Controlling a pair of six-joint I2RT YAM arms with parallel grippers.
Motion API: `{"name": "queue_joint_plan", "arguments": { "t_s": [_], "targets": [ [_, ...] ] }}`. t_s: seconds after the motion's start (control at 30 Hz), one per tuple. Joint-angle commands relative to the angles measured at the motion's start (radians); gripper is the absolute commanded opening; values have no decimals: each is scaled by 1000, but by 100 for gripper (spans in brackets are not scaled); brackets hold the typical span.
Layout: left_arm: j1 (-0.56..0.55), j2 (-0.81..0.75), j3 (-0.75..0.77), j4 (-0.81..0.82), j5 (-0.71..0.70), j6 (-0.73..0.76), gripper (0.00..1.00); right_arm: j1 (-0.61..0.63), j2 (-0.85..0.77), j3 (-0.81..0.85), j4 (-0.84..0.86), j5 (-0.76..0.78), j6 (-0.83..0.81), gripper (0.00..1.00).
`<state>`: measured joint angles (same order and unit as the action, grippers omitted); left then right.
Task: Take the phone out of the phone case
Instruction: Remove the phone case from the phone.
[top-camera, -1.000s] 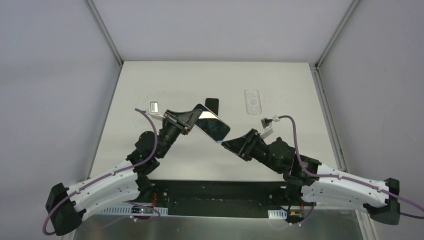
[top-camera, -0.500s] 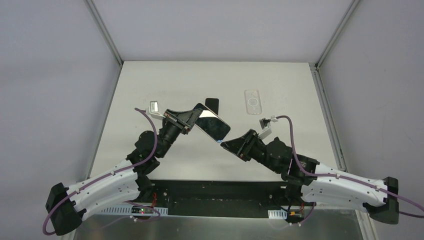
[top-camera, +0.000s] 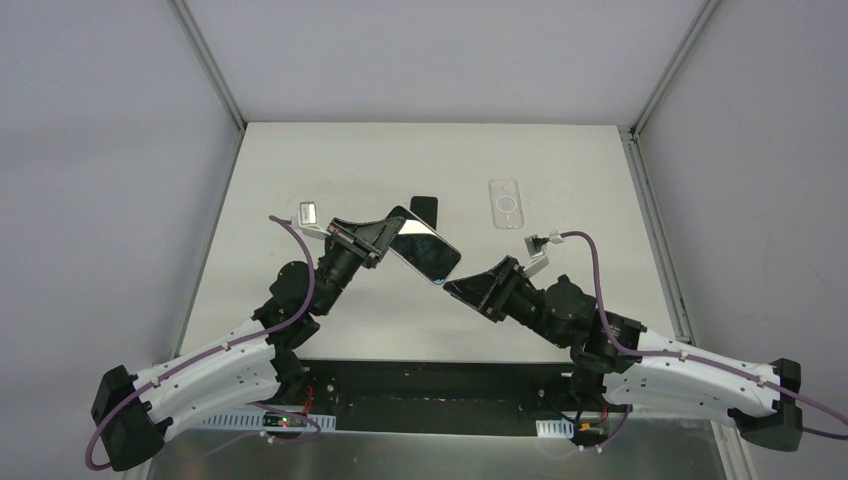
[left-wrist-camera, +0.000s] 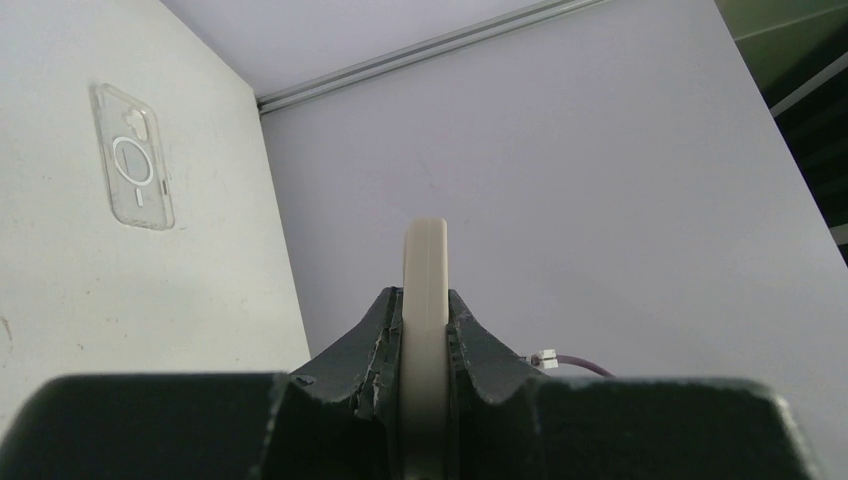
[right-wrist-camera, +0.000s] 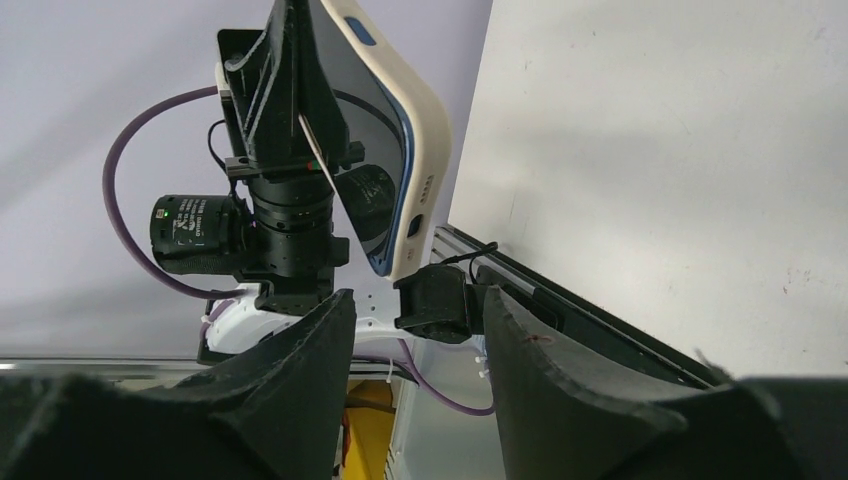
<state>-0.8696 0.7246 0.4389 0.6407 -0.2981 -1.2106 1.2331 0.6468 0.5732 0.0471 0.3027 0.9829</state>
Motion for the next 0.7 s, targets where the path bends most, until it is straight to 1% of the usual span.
{"name": "queue_joint_plan", "arguments": {
  "t_s": [0.0, 0.23, 0.33, 0.53, 0.67],
  "targets": [
    [-1, -18, 62, 102, -5, 4, 0, 0, -15, 5, 53, -15, -35, 53],
    [-3, -10, 78, 99, 14, 0, 0, 0, 4, 20, 45, 0, -22, 45],
    [-4, -10, 78, 99, 14, 0, 0, 0, 21, 29, 43, 3, -7, 44],
    [-5, -10, 74, 99, 15, -4, 0, 0, 23, 21, 62, 8, 3, 44],
    [-6, -16, 66, 99, 9, -3, 0, 0, 16, 14, 75, -2, -2, 48]
  ]
}}
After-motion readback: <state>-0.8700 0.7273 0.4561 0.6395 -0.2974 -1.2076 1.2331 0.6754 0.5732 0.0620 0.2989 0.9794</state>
